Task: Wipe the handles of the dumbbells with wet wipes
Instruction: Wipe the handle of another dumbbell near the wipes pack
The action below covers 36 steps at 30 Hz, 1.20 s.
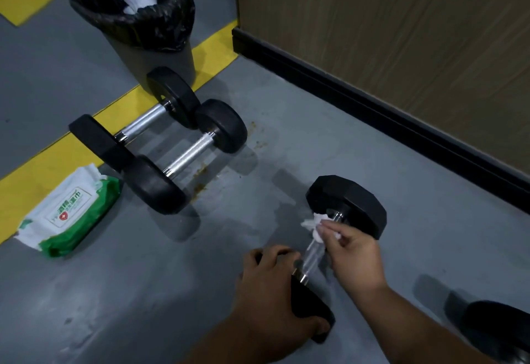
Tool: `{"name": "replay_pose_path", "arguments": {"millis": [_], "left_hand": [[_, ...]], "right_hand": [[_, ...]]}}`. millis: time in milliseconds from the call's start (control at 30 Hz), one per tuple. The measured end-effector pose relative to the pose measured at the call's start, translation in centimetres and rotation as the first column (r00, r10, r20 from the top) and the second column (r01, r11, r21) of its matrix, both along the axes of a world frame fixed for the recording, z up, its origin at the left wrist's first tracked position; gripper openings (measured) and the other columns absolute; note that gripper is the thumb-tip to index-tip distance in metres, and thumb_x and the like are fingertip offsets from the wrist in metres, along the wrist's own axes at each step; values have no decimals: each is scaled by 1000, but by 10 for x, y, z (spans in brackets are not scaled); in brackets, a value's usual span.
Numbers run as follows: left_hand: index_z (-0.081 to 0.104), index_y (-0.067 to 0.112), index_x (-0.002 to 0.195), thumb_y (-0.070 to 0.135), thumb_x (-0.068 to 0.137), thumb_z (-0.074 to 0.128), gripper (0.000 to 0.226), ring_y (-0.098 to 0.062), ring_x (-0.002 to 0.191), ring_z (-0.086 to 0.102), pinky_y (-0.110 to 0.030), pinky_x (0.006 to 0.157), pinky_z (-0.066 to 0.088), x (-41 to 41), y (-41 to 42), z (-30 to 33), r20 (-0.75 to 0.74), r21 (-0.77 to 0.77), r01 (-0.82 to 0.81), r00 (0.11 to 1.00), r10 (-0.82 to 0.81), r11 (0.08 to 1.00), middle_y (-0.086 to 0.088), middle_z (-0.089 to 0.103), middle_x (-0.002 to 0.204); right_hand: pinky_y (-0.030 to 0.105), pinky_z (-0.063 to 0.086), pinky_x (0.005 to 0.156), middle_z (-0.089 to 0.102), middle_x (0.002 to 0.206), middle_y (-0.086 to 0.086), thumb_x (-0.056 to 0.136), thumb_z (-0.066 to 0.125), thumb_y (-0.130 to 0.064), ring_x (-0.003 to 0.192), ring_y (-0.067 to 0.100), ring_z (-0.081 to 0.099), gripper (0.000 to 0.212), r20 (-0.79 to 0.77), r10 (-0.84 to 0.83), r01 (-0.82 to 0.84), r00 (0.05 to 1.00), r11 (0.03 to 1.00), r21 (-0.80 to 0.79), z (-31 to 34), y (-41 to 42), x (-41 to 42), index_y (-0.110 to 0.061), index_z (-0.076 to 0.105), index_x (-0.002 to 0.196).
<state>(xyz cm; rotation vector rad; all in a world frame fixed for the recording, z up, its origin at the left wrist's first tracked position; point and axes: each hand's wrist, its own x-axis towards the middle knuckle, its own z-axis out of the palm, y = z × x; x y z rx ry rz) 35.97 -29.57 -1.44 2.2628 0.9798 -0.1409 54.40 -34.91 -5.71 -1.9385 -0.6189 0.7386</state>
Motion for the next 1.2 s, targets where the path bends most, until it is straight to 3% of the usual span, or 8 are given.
{"name": "replay_pose_path", "arguments": {"millis": [200, 367, 433, 600, 800, 967, 1100, 1200], "left_hand": [[37, 51, 141, 84, 42, 58, 106, -12, 131, 28, -37, 109, 37, 0, -2, -4, 65, -10, -29, 997, 30, 1000, 27, 30, 137], [40, 43, 142, 89, 41, 55, 111, -13, 131, 26, -37, 110, 36, -2, 0, -3, 54, -12, -16, 998, 17, 1000, 26, 29, 138], [40, 45, 141, 87, 41, 55, 109, -12, 129, 27, -36, 110, 35, -1, 1, -1, 51, -12, -9, 999, 9, 1000, 27, 29, 136], [37, 53, 138, 83, 43, 56, 101, -9, 125, 23, -34, 108, 37, -1, -1, 3, 60, -26, -24, 998, 26, 999, 32, 25, 129], [38, 47, 140, 85, 41, 53, 108, -11, 128, 23, -35, 111, 33, -1, -2, 2, 32, -29, -23, 999, 24, 999, 31, 24, 134], [38, 52, 138, 82, 42, 54, 102, -10, 125, 23, -35, 109, 36, 0, -2, 3, 55, -42, -39, 998, 41, 998, 30, 27, 133], [38, 49, 140, 83, 43, 56, 105, -9, 124, 20, -35, 109, 37, -1, -4, 3, 47, -40, -44, 998, 46, 998, 31, 25, 134], [38, 48, 141, 85, 42, 52, 107, -10, 126, 21, -33, 111, 34, -1, -4, 3, 43, -16, -33, 999, 33, 999, 31, 24, 136]], "right_hand": [[11, 52, 81, 75, 90, -26, 87, 78, -19, 85, -8, 71, 17, 37, 404, -397, 914, 910, -117, 4, -18, -13, -32, 81, 97], [5, 49, 75, 74, 83, -25, 88, 76, -24, 79, -13, 67, 14, 41, 8, -6, 999, 999, -53, 13, -3, 10, -33, 79, 98], [11, 52, 67, 73, 70, -20, 90, 74, -19, 64, -7, 66, 13, -25, 54, -55, 998, 997, -49, 13, -2, -6, -30, 80, 94], [15, 55, 82, 74, 92, -27, 85, 80, -25, 85, -10, 70, 14, 168, 389, -367, 906, 918, -150, 9, -14, -11, -34, 81, 96], [22, 53, 64, 70, 59, -9, 94, 70, -28, 52, 1, 60, 14, 60, 69, -60, 996, 988, -143, 18, -2, 7, -36, 79, 102], [22, 55, 67, 74, 79, -23, 89, 68, -31, 69, -4, 69, 22, 150, 552, -512, 820, 825, -238, 23, -13, -23, -51, 72, 98], [12, 50, 72, 76, 87, -22, 90, 71, -37, 77, -6, 69, 11, 240, 217, -165, 946, 962, -220, 21, 6, 14, -39, 80, 97], [17, 50, 67, 71, 66, -20, 93, 71, -23, 61, -4, 64, 16, 64, 79, -68, 995, 986, -154, 19, 1, -5, -36, 79, 101]]}}
